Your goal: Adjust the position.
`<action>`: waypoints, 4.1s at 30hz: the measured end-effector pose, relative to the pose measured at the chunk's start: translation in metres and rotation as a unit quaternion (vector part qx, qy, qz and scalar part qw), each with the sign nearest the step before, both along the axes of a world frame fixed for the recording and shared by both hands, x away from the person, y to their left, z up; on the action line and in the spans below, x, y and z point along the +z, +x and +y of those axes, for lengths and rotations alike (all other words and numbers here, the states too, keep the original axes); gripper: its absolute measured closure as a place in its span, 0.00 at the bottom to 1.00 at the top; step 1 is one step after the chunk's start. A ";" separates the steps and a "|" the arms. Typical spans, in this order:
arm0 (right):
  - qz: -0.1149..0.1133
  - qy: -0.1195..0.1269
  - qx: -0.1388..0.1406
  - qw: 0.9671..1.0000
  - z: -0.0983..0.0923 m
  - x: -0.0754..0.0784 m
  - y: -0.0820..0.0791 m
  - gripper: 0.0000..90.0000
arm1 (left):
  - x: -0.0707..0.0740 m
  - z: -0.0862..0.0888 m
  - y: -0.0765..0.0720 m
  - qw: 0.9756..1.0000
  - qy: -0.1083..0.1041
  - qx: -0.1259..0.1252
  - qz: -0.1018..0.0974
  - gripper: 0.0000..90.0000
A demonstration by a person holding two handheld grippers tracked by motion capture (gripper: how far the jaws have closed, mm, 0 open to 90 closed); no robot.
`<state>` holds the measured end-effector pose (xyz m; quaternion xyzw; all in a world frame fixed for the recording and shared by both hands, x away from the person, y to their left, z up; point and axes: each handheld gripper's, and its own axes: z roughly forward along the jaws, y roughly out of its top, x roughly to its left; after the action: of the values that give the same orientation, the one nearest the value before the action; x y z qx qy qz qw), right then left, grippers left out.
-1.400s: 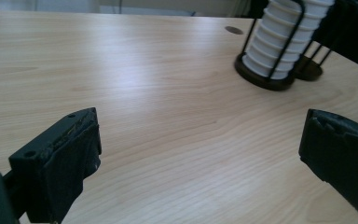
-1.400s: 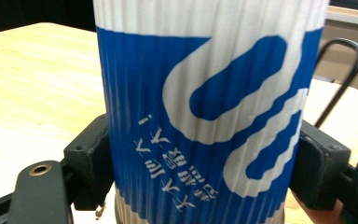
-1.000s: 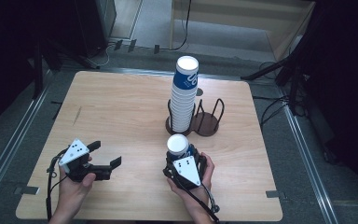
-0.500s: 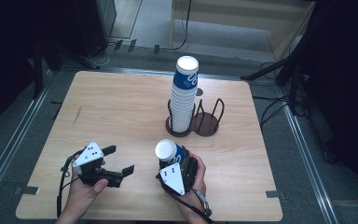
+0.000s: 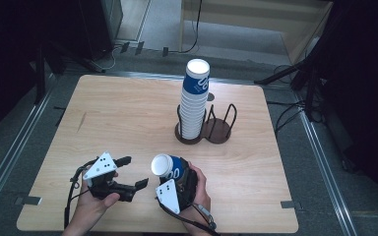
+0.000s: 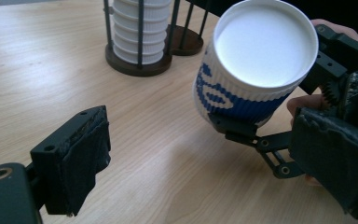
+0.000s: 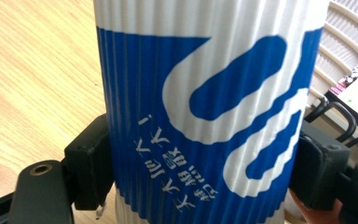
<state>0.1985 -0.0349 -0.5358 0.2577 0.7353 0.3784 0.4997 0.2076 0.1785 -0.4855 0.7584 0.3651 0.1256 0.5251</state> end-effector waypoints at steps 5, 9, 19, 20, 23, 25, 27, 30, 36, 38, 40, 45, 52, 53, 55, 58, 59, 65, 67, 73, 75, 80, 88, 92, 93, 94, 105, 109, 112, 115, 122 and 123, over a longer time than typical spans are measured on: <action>-0.004 -0.005 0.015 1.000 0.004 -0.002 -0.003 0.23 | 0.000 -0.007 -0.002 1.000 0.003 -0.013 0.002 0.07; -0.007 -0.014 0.022 1.000 0.007 -0.004 -0.006 0.23 | -0.001 -0.011 -0.003 1.000 0.009 -0.020 0.003 0.08; -0.011 -0.026 0.056 0.998 0.017 -0.009 -0.015 0.23 | 0.000 -0.016 -0.006 0.999 0.016 -0.035 0.004 0.15; -0.012 -0.029 0.060 0.998 0.017 -0.009 -0.015 0.23 | -0.001 -0.017 -0.006 0.999 0.016 -0.039 0.004 0.16; -0.012 -0.030 0.068 0.997 0.019 -0.010 -0.017 0.23 | -0.001 -0.019 -0.006 0.999 0.026 -0.046 0.005 0.16; -0.013 -0.032 0.071 0.997 0.020 -0.011 -0.018 0.23 | -0.001 -0.020 -0.007 0.998 0.029 -0.047 0.007 0.16; -0.014 -0.032 0.074 0.997 0.021 -0.012 -0.019 0.23 | -0.001 -0.021 -0.006 0.998 0.027 -0.048 0.009 0.16; -0.018 -0.036 0.078 0.996 0.021 -0.012 -0.020 0.23 | -0.002 -0.021 -0.006 0.998 0.029 -0.049 0.012 0.17; -0.024 -0.032 0.101 0.994 0.020 -0.011 -0.023 0.22 | -0.003 -0.021 -0.006 0.998 0.015 -0.053 0.019 0.26; -0.024 -0.033 0.099 0.994 0.020 -0.011 -0.022 0.22 | -0.003 -0.023 -0.007 0.998 0.021 -0.053 0.013 0.28; -0.023 -0.036 0.096 0.994 0.020 -0.012 -0.022 0.21 | -0.002 -0.023 -0.008 0.998 0.027 -0.053 0.008 0.29; -0.022 -0.030 0.095 0.995 0.019 -0.012 -0.021 0.19 | -0.003 -0.021 -0.008 0.998 0.021 -0.057 -0.002 0.30; -0.010 -0.015 0.095 0.995 0.014 -0.006 -0.020 0.13 | -0.003 -0.015 -0.007 0.999 -0.002 -0.051 -0.015 0.30; -0.010 -0.013 0.096 0.995 0.013 -0.005 -0.020 0.12 | -0.002 -0.014 -0.007 0.999 -0.004 -0.047 -0.015 0.30; -0.010 -0.007 0.098 0.995 0.011 -0.003 -0.020 0.09 | -0.001 -0.010 -0.006 0.999 -0.013 -0.038 -0.011 0.30; -0.004 0.008 0.099 0.995 0.008 0.000 -0.019 0.07 | -0.001 -0.003 -0.002 0.999 -0.026 -0.019 -0.010 0.30; -0.005 0.010 0.098 0.995 0.007 0.001 -0.019 0.07 | -0.001 -0.001 -0.002 1.000 -0.025 -0.011 -0.012 0.30; 0.011 0.035 0.094 0.995 0.002 0.005 -0.015 0.05 | -0.001 0.008 0.001 0.999 -0.040 0.011 -0.012 0.30; 0.016 0.043 0.093 0.995 0.000 0.006 -0.014 0.06 | 0.000 0.011 0.001 0.999 -0.049 0.019 -0.013 0.31; 0.030 0.070 0.088 0.993 -0.002 0.010 -0.013 0.07 | -0.002 0.015 0.002 0.995 -0.074 0.055 -0.041 0.30; 0.031 0.076 0.085 0.993 -0.003 0.010 -0.013 0.07 | -0.005 0.015 0.002 0.993 -0.076 0.067 -0.058 0.30; 0.057 0.105 0.079 0.990 -0.005 0.011 -0.010 0.08 | -0.008 0.016 0.003 0.989 -0.093 0.077 -0.088 0.30; 0.106 0.175 0.058 0.977 -0.006 0.023 -0.009 0.21 | -0.013 0.017 0.004 0.981 -0.125 0.082 -0.126 0.31; 0.122 0.192 0.045 0.973 -0.002 0.030 -0.008 0.14 | -0.013 0.019 0.005 0.978 -0.138 0.087 -0.132 0.31; 0.128 0.200 0.040 0.970 -0.001 0.032 -0.008 0.11 | -0.013 0.020 0.006 0.977 -0.138 0.089 -0.135 0.31; 0.134 0.211 0.038 0.968 0.000 0.034 -0.008 0.08 | -0.013 0.020 0.006 0.976 -0.140 0.090 -0.137 0.31; 0.177 0.323 -0.006 0.930 0.003 0.046 0.003 0.02 | -0.015 0.024 0.008 0.971 -0.150 0.100 -0.156 0.31; 0.181 0.354 -0.022 0.917 0.002 0.051 0.005 0.02 | -0.017 0.023 0.008 0.971 -0.151 0.097 -0.159 0.31; 0.191 0.381 -0.033 0.904 0.002 0.053 0.007 0.02 | -0.018 0.021 0.008 0.971 -0.150 0.095 -0.162 0.31; 0.202 0.406 -0.040 0.890 0.003 0.055 0.007 0.02 | -0.019 0.018 0.008 0.970 -0.149 0.095 -0.167 0.31; 0.231 0.478 -0.055 0.846 0.006 0.059 0.009 0.02 | -0.021 0.015 0.007 0.968 -0.149 0.096 -0.177 0.31; 0.235 0.488 -0.058 0.839 0.006 0.060 0.010 0.02 | -0.021 0.014 0.007 0.968 -0.152 0.096 -0.176 0.31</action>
<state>0.2082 -0.0286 -0.4759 0.5915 0.5345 0.5866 0.1426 0.2148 0.1923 -0.5067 0.5974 0.3527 0.2498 0.6755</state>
